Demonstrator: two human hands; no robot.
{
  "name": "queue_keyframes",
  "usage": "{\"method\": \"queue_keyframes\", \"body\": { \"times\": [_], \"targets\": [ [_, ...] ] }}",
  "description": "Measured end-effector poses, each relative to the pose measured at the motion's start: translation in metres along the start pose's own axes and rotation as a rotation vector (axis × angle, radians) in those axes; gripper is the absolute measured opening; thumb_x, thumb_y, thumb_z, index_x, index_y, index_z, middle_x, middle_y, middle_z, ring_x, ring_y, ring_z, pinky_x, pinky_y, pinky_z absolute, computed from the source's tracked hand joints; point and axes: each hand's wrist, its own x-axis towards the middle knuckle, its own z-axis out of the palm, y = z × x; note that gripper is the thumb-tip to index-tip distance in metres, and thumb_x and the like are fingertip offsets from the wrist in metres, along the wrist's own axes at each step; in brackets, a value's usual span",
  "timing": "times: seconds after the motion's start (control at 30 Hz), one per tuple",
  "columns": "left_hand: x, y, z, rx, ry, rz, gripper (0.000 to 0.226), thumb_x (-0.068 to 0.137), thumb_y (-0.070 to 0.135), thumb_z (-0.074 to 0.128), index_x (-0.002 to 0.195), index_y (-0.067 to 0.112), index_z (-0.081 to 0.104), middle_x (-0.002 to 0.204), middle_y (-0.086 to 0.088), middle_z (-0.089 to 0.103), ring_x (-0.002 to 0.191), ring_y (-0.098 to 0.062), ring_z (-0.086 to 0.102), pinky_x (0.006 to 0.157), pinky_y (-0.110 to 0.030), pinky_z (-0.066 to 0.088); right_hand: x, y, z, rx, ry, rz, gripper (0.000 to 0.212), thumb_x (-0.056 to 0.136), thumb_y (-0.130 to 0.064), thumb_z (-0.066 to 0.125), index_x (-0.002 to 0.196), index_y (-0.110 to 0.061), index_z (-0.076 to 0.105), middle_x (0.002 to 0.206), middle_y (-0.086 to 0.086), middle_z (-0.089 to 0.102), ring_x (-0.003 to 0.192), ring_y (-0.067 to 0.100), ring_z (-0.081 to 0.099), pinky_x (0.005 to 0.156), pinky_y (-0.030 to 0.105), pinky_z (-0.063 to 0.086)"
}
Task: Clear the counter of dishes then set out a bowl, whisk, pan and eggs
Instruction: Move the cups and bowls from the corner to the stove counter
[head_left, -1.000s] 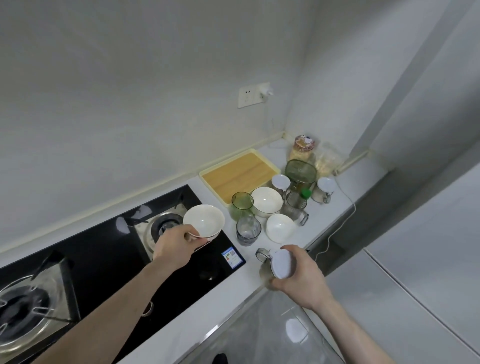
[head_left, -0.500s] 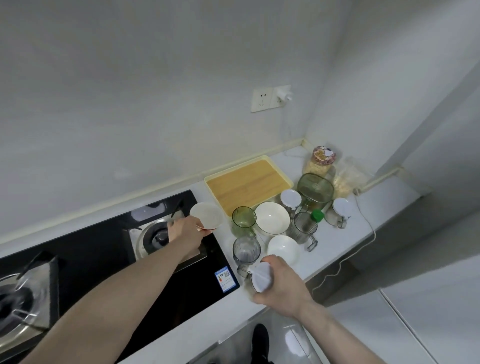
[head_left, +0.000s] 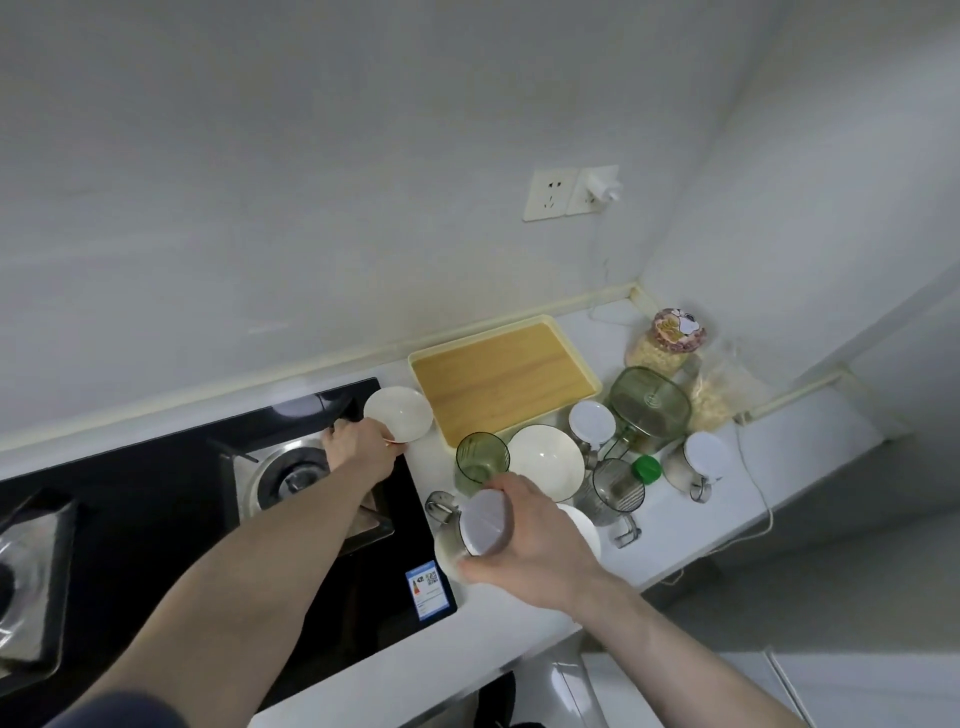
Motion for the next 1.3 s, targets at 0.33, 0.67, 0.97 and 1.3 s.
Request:
{"method": "queue_keyframes", "body": {
  "times": [0.33,0.67,0.97,1.3],
  "targets": [
    [0.025,-0.005,0.017,0.045,0.003,0.034,0.042,0.089,0.065,0.057,0.109,0.032,0.074,0.114,-0.003,0.071,0.124,-0.028,0.048,0.12,-0.048,0.017,0.038,-0.014,-0.001,-0.055,0.068,-0.035,0.062,0.066,-0.077,0.07,0.112,-0.042,0.048,0.11,-0.021,0.056,0.096,0.002,0.061,0.084,0.028,0.054],
    [0.016,-0.015,0.006,0.05,-0.066,0.206,0.055,0.096,0.04,0.06,0.149,0.034,0.045,0.148,0.004,0.053,0.143,-0.028,0.035,0.123,-0.047,0.017,0.067,-0.013,0.01,-0.154,0.069,-0.11,0.062,0.062,-0.077,0.07,0.104,-0.039,0.045,0.101,-0.018,0.054,0.09,0.006,0.06,0.081,0.034,0.056],
    [-0.007,-0.044,-0.021,0.013,0.0,0.319,0.065,0.091,0.019,0.058,0.152,0.032,0.04,0.161,0.003,0.037,0.152,-0.027,0.024,0.125,-0.045,0.018,0.09,-0.022,0.01,-0.222,-0.019,-0.164,0.063,0.064,-0.069,0.072,0.108,-0.035,0.042,0.109,-0.015,0.048,0.093,0.015,0.06,0.075,0.035,0.049],
    [-0.122,-0.106,-0.068,-0.192,0.238,0.233,0.053,0.086,0.01,0.063,0.134,0.032,0.06,0.15,0.006,0.05,0.145,-0.026,0.035,0.118,-0.045,0.032,0.147,-0.04,0.049,-0.538,-0.013,-0.281,0.074,0.073,-0.063,0.07,0.128,-0.02,0.046,0.12,-0.003,0.058,0.097,0.022,0.066,0.092,0.042,0.041]
  ]
}}
